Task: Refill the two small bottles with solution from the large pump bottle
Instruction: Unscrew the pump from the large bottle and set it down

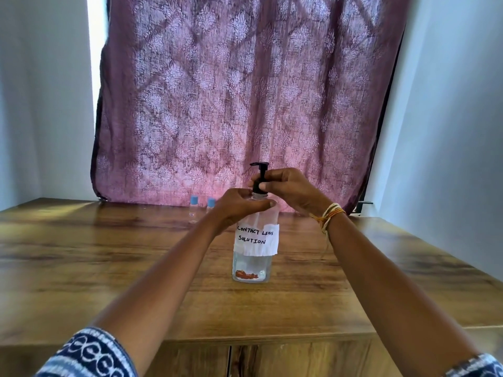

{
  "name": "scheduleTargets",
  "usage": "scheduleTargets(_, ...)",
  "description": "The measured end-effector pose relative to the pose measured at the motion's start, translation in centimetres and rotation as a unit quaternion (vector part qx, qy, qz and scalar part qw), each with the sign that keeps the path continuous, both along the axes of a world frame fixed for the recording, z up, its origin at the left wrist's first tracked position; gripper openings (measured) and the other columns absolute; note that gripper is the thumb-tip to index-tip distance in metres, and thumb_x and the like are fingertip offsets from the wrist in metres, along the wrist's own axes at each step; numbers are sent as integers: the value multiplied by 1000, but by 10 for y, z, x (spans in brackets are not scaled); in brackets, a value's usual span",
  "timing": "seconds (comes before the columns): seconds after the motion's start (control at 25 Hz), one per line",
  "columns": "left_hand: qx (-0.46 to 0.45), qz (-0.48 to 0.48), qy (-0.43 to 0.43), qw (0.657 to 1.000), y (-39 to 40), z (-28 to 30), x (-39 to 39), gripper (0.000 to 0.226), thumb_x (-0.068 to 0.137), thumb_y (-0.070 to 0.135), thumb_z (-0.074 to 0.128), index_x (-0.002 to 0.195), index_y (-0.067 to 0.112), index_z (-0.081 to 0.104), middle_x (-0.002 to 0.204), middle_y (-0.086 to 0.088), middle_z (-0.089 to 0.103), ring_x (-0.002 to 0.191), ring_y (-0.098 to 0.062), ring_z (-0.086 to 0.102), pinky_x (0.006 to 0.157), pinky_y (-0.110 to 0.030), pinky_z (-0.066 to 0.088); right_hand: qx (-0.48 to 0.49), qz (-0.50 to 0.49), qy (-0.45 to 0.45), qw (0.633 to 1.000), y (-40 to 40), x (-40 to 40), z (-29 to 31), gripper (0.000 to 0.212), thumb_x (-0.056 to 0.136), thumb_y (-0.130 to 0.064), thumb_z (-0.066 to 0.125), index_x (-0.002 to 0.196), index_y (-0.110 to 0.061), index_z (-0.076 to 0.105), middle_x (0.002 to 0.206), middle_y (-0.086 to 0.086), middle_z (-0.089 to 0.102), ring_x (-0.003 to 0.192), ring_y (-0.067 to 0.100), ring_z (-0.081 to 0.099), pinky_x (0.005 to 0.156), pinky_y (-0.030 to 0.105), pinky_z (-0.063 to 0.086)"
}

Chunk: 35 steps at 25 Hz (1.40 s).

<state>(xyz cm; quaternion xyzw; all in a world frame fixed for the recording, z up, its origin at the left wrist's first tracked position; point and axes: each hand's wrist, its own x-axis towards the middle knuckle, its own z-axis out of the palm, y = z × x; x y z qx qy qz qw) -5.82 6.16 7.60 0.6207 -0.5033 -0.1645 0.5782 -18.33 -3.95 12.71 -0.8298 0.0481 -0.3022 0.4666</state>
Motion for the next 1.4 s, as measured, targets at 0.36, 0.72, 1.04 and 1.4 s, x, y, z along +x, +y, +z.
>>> scheduleTargets(0.36,-2,2,11,1000,1,-1,-1,39,58,46,83,88,22,76,92,-4,77,87,-23,74,86,-42,58,49,-136,-24,989,13,7,-3,38,65,-5,84,93,-16,61,99,21,72,93,33,71,88,48,57)
scheduleTargets(0.72,-11,11,1,1000,4,1,-6,24,73,35,80,91,23,72,93,-2,75,82,-19,72,70,-27,56,63,-149,-29,986,21,5,0,51,66,-9,86,110,-8,59,83,5,70,75,17,69,72,29,58)
scheduleTargets(1.04,-15,20,-2,1000,3,1,-7,18,76,32,78,90,24,70,93,-3,74,81,-16,70,68,-25,54,59,-134,3,989,22,8,0,64,66,-19,87,120,-13,53,98,13,70,87,27,70,80,36,57)
scheduleTargets(1.4,-12,37,-4,999,2,0,-7,30,74,35,79,97,16,72,95,-7,74,83,-20,70,74,-30,56,56,-128,-3,990,27,2,3,38,74,-9,79,108,-10,62,94,10,67,84,21,65,74,26,52)
